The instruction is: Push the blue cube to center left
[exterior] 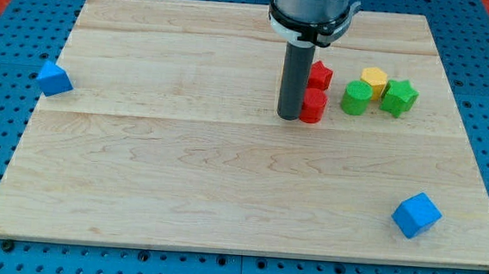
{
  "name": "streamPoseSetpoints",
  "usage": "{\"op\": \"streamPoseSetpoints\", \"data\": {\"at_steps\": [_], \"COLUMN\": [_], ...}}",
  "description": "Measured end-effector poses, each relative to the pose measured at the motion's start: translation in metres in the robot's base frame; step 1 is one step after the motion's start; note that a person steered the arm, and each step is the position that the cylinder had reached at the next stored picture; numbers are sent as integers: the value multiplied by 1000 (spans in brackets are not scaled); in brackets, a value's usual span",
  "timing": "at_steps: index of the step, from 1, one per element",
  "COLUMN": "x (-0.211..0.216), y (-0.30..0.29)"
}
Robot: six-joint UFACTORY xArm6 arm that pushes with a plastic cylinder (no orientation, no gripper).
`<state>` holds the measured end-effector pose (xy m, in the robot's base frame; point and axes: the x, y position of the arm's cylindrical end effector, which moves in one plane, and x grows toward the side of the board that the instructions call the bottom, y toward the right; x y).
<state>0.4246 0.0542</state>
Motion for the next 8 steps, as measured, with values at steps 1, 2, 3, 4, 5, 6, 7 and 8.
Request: {"op": "streamPoseSetpoints", "data": {"at_steps": [1, 2, 3, 4, 5, 6, 7, 8], "x": [-5, -13, 39, 100, 114, 124, 177, 178], "y": [20, 43, 43, 93, 191, 246, 222, 138]}}
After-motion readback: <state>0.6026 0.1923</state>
